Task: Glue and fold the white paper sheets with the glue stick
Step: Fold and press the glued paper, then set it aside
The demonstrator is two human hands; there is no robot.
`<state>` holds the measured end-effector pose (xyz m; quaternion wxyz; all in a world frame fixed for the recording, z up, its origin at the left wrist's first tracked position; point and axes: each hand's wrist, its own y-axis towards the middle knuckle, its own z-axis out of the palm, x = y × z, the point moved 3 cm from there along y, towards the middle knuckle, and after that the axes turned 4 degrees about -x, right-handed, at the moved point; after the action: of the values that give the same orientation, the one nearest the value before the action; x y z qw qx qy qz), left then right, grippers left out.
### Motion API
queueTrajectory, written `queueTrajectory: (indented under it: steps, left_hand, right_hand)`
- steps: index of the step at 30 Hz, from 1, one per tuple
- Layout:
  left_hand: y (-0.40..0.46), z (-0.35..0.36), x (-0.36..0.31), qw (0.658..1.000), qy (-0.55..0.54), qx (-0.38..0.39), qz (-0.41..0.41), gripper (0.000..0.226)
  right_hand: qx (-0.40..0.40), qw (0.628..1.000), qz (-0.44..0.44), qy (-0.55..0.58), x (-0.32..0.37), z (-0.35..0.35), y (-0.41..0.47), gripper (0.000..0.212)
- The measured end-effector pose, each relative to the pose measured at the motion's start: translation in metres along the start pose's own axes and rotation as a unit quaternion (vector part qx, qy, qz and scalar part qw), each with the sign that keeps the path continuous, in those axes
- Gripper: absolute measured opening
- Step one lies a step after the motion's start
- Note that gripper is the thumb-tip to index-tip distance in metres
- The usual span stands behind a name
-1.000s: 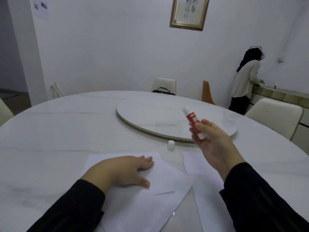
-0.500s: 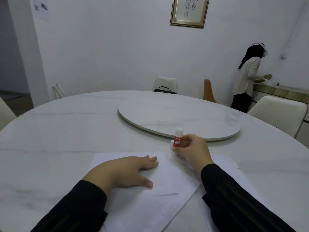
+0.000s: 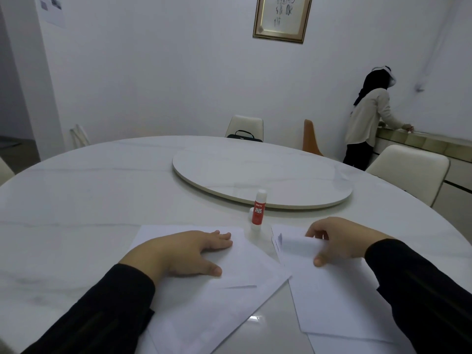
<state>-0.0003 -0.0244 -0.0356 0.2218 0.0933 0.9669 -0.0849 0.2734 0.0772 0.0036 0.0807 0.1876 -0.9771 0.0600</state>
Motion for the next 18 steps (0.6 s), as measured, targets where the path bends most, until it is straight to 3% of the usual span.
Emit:
queueTrajectory:
  steps: [3,8,13,15,18]
  left_hand:
    - [-0.001,0.0,0.001,1.0,-0.002,-0.003,0.0,0.068]
    - [0.001,0.004,-0.003,1.0,-0.022,-0.012,0.01,0.068]
    - [0.001,0.004,-0.013,0.995,-0.07,-0.057,0.048,0.05]
    - [-0.001,-0.007,-0.013,0.976,-0.166,-0.129,0.048,0.032]
    - [-0.01,-0.035,-0.004,0.91,-0.276,-0.308,0.001,0.016]
  right_hand:
    - [-0.031,0.999,0.006,0.017,0.001,-0.002,-0.001,0.042]
    - [-0.078,0.997,0.004,0.016,0.002,-0.007,-0.008,0.066]
    - [-0.155,0.987,-0.029,-0.04,0.004,-0.05,-0.017,0.028]
    - [-0.174,0.982,-0.042,-0.053,0.007,-0.078,-0.026,0.028]
    - [-0.212,0.975,-0.067,-0.026,0.022,-0.121,-0.047,0.025]
